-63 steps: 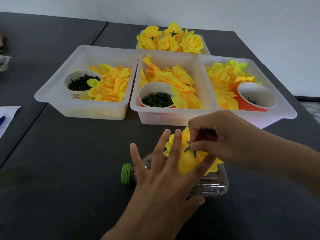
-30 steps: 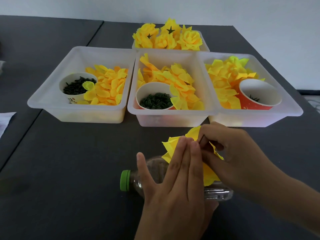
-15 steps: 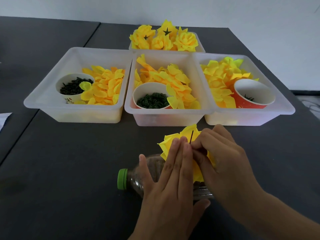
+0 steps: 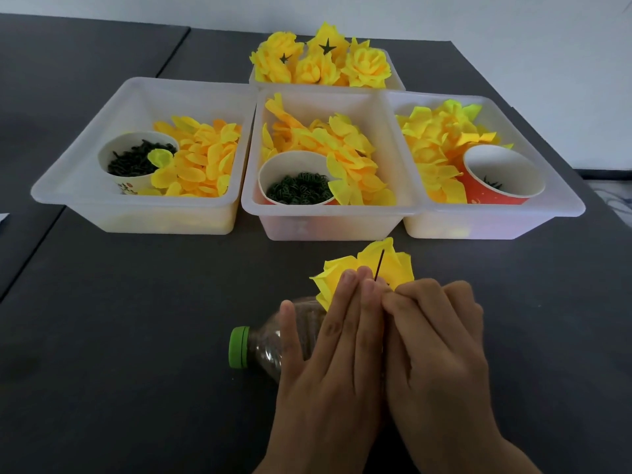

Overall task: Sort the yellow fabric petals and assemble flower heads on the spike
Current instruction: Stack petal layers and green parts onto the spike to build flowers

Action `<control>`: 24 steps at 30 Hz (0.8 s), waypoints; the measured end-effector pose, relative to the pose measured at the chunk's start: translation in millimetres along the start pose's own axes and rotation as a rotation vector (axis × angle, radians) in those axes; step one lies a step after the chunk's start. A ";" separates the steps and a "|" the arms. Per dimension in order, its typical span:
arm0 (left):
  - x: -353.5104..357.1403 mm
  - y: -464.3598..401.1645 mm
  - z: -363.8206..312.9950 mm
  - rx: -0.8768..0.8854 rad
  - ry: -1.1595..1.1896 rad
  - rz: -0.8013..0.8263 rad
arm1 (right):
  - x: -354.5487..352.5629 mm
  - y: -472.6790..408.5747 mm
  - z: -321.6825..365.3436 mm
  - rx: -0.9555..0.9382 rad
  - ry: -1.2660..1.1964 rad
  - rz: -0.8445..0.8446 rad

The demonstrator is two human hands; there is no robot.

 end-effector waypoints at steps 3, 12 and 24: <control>-0.2 3.2 3.8 0.035 -0.001 0.007 | -0.6 1.9 0.7 -0.016 -0.009 0.022; -14.8 -17.6 22.6 0.150 0.082 0.232 | -4.6 -1.5 -6.1 -0.079 0.052 0.114; -36.0 -33.1 72.4 -0.695 0.808 0.171 | -24.2 -56.6 -20.0 0.183 -0.175 0.412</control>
Point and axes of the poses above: each hand's wrist, its own y-axis away from the middle knuckle, its own x-axis out of the palm, z = x × y, the point moved 2 cm from there along -y, towards the middle knuckle, and after that the axes turned 14 degrees about -z, right-handed, at the moved point
